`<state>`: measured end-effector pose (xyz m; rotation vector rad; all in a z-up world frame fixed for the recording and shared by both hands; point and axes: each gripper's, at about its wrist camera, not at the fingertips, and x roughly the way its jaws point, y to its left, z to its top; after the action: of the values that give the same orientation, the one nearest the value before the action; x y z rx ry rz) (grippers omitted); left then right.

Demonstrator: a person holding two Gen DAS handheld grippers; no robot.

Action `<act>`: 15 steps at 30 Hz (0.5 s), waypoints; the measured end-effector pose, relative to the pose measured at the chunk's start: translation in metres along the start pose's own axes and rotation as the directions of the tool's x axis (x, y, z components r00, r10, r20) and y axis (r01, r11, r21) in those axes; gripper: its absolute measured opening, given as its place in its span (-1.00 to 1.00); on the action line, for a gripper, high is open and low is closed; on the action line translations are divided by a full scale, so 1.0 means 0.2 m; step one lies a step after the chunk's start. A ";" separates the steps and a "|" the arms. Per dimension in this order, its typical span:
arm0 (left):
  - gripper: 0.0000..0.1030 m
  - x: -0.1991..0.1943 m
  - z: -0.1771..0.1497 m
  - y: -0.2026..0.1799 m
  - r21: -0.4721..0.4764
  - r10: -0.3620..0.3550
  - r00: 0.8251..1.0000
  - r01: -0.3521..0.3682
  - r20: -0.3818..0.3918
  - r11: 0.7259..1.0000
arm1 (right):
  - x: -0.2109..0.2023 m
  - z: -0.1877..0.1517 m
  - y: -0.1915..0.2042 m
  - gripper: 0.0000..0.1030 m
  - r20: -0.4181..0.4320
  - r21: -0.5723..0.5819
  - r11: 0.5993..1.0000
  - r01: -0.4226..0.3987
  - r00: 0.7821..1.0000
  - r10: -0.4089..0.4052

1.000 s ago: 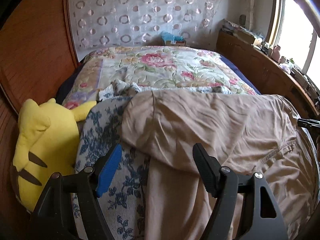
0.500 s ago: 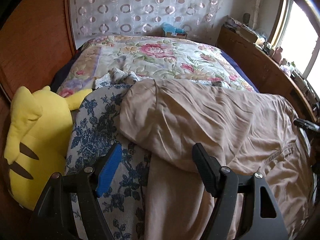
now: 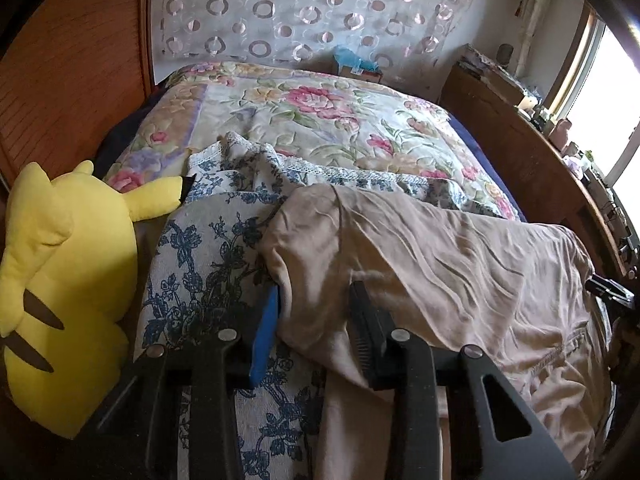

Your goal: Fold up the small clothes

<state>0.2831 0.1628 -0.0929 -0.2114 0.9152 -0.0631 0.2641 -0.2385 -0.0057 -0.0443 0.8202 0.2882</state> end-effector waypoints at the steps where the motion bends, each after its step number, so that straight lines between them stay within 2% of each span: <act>1: -0.28 0.00 0.00 0.00 -0.001 0.001 1.000 -0.001 0.002 1.000 | 0.00 0.01 0.00 0.21 -0.003 0.007 1.000 -0.001 1.000 0.001; 3: -0.29 0.00 -0.01 -0.01 0.003 0.002 1.000 -0.002 0.006 1.000 | 0.00 0.03 -0.01 0.18 -0.005 0.021 1.000 0.003 1.000 -0.003; 4: -0.40 0.00 -0.01 -0.01 0.003 0.003 1.000 -0.003 0.006 1.000 | 0.00 0.03 -0.02 0.14 -0.004 0.022 1.000 0.007 1.000 -0.007; 5: -0.82 0.00 -0.01 -0.01 0.012 0.001 1.000 -0.001 0.004 1.000 | 0.01 0.04 -0.02 0.07 -0.004 0.022 1.000 0.014 1.000 -0.014; 7: -0.87 -0.01 0.00 -0.01 0.025 0.012 1.000 -0.012 0.011 1.000 | 0.01 0.04 -0.02 -0.06 -0.003 0.021 1.000 0.016 1.000 -0.016; 9: -0.91 -0.05 0.01 -0.02 0.029 0.000 0.999 -0.001 0.033 1.000 | 0.01 0.04 -0.01 -0.47 0.001 0.010 1.000 0.018 1.000 -0.018; 12: -0.92 -0.11 0.03 -0.04 0.045 0.006 0.997 -0.010 0.074 0.999 | -0.01 0.05 -0.01 -0.82 0.018 -0.011 1.000 0.018 1.000 -0.018; 15: -0.93 -0.17 0.06 -0.05 0.056 0.002 0.994 -0.008 0.108 0.998 | -0.04 0.05 -0.02 -0.86 0.040 -0.007 1.000 -0.012 0.999 0.012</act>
<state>0.2726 0.1594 -0.0567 -0.1586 0.8048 -0.0716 0.2667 -0.2432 0.0065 -0.0395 0.7798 0.3020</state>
